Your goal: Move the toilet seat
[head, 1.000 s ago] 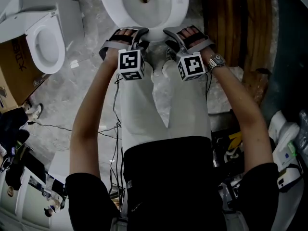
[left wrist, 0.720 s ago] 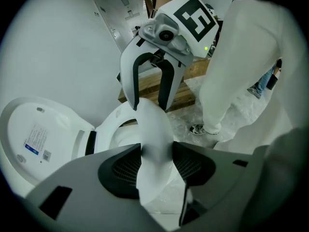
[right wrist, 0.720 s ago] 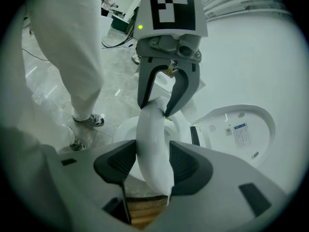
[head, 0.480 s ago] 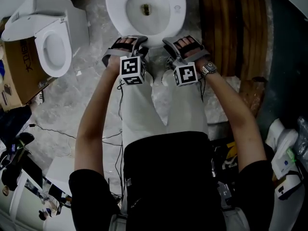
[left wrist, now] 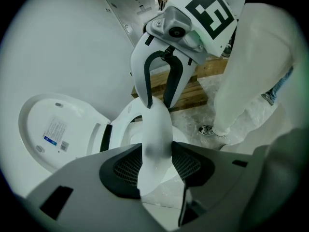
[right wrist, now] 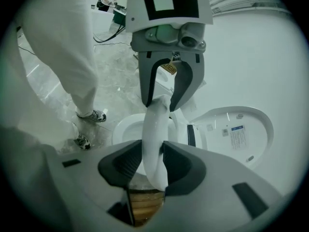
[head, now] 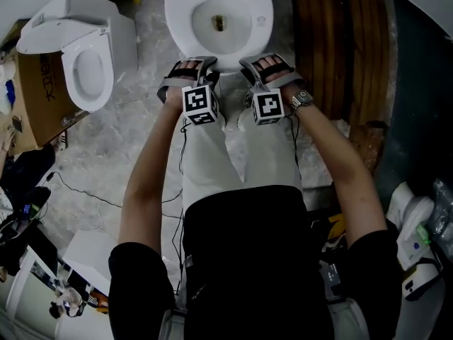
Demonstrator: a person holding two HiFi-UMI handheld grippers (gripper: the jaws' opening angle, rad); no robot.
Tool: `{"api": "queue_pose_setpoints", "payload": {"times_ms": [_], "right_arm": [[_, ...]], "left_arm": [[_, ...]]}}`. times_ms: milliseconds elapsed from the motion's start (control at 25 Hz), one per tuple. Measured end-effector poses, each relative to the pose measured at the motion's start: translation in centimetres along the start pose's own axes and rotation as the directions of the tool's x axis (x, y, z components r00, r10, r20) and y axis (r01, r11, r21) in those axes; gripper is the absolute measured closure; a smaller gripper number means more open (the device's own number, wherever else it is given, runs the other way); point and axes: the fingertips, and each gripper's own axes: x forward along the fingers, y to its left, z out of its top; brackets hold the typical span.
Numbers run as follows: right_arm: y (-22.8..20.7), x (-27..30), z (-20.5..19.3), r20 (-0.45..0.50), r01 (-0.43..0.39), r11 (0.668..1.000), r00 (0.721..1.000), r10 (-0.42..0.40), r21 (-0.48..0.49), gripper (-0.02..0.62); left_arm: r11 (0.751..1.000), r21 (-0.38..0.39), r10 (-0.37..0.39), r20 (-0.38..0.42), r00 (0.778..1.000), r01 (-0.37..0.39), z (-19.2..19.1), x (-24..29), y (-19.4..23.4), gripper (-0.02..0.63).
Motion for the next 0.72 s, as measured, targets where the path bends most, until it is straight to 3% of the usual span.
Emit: {"api": "queue_pose_setpoints", "payload": {"times_ms": [200,440,720], "right_arm": [[-0.8,-0.2,-0.1,-0.013,-0.025,1.000,1.000,0.024,-0.011,0.451],[-2.2,-0.7,0.1,-0.028,-0.068,0.998,0.997,0.067,-0.012,0.451],[-3.6,-1.5,0.0,-0.022,-0.098,0.995,0.995,0.098,-0.012,0.452]], "left_arm": [[1.000,-0.007,0.022,-0.040,0.999,-0.022,0.2,-0.8,0.7,0.413],[0.998,0.047,0.031,-0.068,0.997,-0.028,0.6,-1.9,1.6,0.442],[1.000,0.020,0.018,-0.089,0.996,-0.016,1.0,-2.8,2.9,0.448]]}}
